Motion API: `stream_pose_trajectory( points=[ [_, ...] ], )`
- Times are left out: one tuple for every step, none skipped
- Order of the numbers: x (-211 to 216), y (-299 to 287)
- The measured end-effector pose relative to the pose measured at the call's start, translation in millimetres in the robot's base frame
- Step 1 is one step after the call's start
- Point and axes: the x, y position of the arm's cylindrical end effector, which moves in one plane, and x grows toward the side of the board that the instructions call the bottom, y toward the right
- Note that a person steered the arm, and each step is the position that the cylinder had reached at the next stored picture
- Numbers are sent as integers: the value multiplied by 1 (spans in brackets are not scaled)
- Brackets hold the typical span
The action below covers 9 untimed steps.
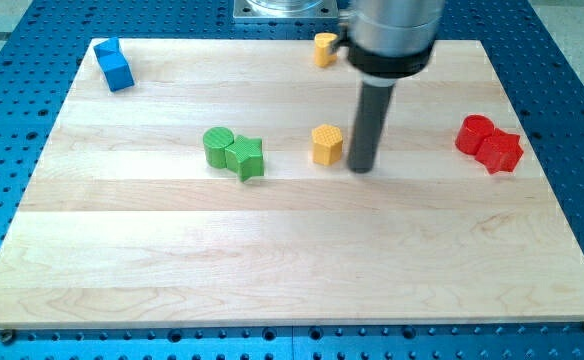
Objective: Move the yellow blocks at the top center of the board
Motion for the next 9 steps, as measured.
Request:
stream_pose_trajectory(
  points=[
    [-54,-21],
    [-27,-20],
    [-28,-69],
    [-110,-68],
    [-178,-57],
    [-113,-53],
    [-111,-112],
    [-148,-121],
    [-160,-95]
  ],
)
